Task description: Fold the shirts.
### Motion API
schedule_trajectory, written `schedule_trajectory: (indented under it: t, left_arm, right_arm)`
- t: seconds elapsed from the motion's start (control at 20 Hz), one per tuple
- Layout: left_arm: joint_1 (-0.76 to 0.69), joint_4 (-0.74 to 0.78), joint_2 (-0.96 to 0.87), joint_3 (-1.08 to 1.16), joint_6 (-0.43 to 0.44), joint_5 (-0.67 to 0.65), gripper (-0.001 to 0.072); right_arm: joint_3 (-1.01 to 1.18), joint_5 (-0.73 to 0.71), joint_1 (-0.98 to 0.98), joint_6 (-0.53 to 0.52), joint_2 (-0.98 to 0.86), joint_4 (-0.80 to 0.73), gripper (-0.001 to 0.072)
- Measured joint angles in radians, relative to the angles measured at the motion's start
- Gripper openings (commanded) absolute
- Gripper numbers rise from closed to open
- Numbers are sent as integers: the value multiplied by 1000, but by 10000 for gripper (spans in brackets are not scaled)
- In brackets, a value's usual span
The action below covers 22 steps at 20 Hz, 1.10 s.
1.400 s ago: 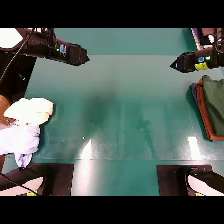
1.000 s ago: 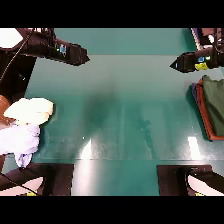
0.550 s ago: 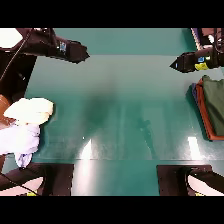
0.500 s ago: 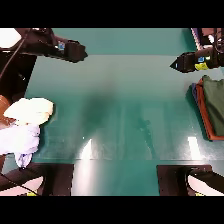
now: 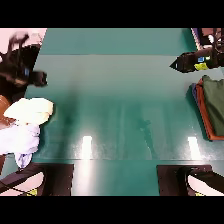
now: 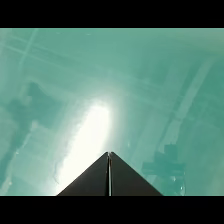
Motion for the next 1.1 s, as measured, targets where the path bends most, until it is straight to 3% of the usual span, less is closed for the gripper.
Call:
schedule_trajectory:
  t: [0.25, 0.3, 0.35, 0.4, 0.7, 0.9, 1.1]
  left_arm:
    - [117, 40, 4, -279, -26, 113, 661]
    - [131, 43, 5, -315, -33, 138, 592]
    - [140, 47, 5, -340, -39, 157, 279]
    - [147, 48, 5, -359, -47, 172, 34]
    - [162, 55, 27, -322, -64, 163, 22]
    - [139, 22, 156, -119, -64, 136, 21]
    - [11, -40, 293, 92, -64, 114, 19]
  right_arm:
    - [0, 0, 0, 0, 0, 0, 17]
    - [0, 0, 0, 0, 0, 0, 17]
    - [0, 0, 0, 0, 0, 0, 17]
    - [0, -1, 0, 0, 0, 0, 17]
    - [0, -14, 0, 0, 13, 1, 16]
    - [0, -84, 0, 0, 72, 5, 16]
    - [0, -175, -10, 0, 140, 9, 16]
